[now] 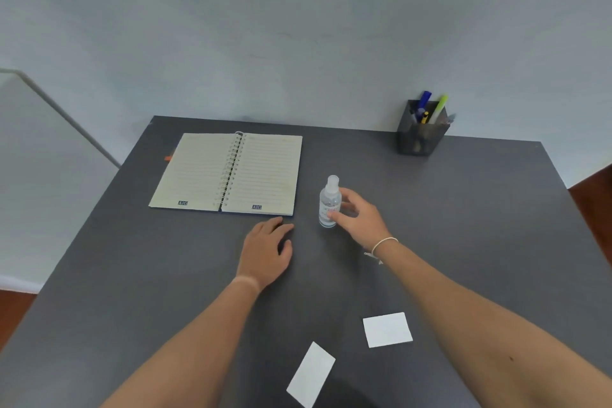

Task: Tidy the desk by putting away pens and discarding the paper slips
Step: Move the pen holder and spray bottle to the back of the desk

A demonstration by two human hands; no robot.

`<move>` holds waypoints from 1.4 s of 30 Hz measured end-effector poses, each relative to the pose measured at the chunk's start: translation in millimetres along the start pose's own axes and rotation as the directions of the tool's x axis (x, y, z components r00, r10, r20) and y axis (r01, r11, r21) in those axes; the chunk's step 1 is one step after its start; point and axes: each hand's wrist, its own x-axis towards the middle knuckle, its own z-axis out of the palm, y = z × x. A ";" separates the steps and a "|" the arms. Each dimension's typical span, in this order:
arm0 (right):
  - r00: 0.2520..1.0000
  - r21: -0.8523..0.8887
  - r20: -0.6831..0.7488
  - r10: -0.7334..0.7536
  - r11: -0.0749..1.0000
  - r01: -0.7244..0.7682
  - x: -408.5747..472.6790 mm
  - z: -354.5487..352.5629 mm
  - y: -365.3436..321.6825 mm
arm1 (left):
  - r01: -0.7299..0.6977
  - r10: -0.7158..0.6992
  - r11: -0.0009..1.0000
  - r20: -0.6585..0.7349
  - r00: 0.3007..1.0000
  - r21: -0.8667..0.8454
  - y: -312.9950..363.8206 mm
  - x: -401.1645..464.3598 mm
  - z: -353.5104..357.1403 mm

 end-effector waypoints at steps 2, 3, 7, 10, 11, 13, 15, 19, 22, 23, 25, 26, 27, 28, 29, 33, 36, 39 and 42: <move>1.000 0.017 -0.024 -0.002 1.000 0.002 2.0 2.7 0.4 | -0.028 0.028 0.999 -0.009 1.000 0.019 -4.0 1.8 2.4; 0.999 0.028 -0.035 0.001 1.000 0.000 2.2 3.5 0.2 | -0.038 0.038 0.999 -0.012 0.999 0.024 -4.9 2.8 3.1; 0.996 0.066 -0.089 0.011 0.998 -0.005 2.7 0.0 -0.3 | -0.124 0.125 0.992 -0.021 0.992 0.038 0.0 7.1 7.2; 0.992 0.068 -0.121 0.020 0.998 -0.012 2.1 -14.0 2.4 | -0.188 0.189 0.982 -0.008 0.982 0.022 11.7 12.1 14.6; 0.991 0.068 -0.134 0.025 0.998 -0.016 1.5 -20.8 3.4 | -0.200 0.200 0.980 -0.002 0.980 0.013 17.4 14.8 16.8; 0.986 0.067 -0.165 0.030 0.998 -0.019 0.6 -37.5 4.4 | -0.216 0.216 0.976 0.006 0.976 -0.006 31.8 21.3 20.4; 0.978 0.070 -0.207 0.032 0.997 -0.018 0.2 -56.9 5.0 | -0.241 0.241 0.970 0.010 0.970 -0.014 47.2 27.9 25.1; 0.956 0.091 -0.291 0.043 0.996 -0.018 0.5 -100.9 4.8 | -0.271 0.272 0.962 0.053 0.961 -0.020 76.8 43.8 35.4; 0.940 0.086 -0.335 0.063 0.996 -0.036 3.1 -136.3 7.5 | -0.281 0.281 0.960 0.079 0.957 -0.013 98.5 56.3 44.6; 0.935 0.084 -0.347 0.072 0.995 -0.046 4.7 -148.0 9.0 | -0.285 0.284 0.959 0.088 0.955 -0.010 105.5 59.6 48.0; 0.925 0.076 -0.372 0.080 0.996 -0.056 9.7 -171.1 12.6 | -0.305 0.303 0.952 0.100 0.948 0.003 118.1 65.5 55.4; 0.920 0.072 -0.384 0.081 0.996 -0.057 12.5 -181.5 14.3 | -0.314 0.311 0.949 0.109 0.944 0.012 123.5 68.0 58.6; 0.916 0.067 -0.394 0.080 0.996 -0.058 15.7 -191.1 15.8 | -0.323 0.318 0.946 0.117 0.941 0.022 128.3 70.4 62.1; 0.912 0.060 -0.403 0.080 0.996 -0.061 18.9 -201.0 17.4 | -0.328 0.322 0.944 0.124 0.938 0.030 133.5 73.4 66.5; 0.909 0.052 -0.409 0.080 0.997 -0.065 22.7 -210.1 19.3 | -0.332 0.325 0.943 0.129 0.937 0.036 138.6 76.2 70.6; 0.906 0.014 -0.419 0.061 0.998 -0.061 38.9 -237.9 28.4 | -0.325 0.315 0.944 0.148 0.938 0.052 156.0 88.1 84.7; 0.910 0.002 -0.412 0.050 0.999 -0.054 53.2 -251.8 35.6 | -0.313 0.301 0.948 0.154 0.941 0.059 165.4 98.3 93.3; 0.920 -0.017 -0.389 0.037 0.999 -0.047 67.4 -261.1 42.0 | -0.295 0.280 0.953 0.166 0.945 0.072 172.1 107.6 101.2; 0.931 -0.038 -0.364 0.027 0.998 -0.044 80.6 -266.9 47.1 | -0.278 0.260 0.957 0.175 0.950 0.085 177.6 114.2 107.9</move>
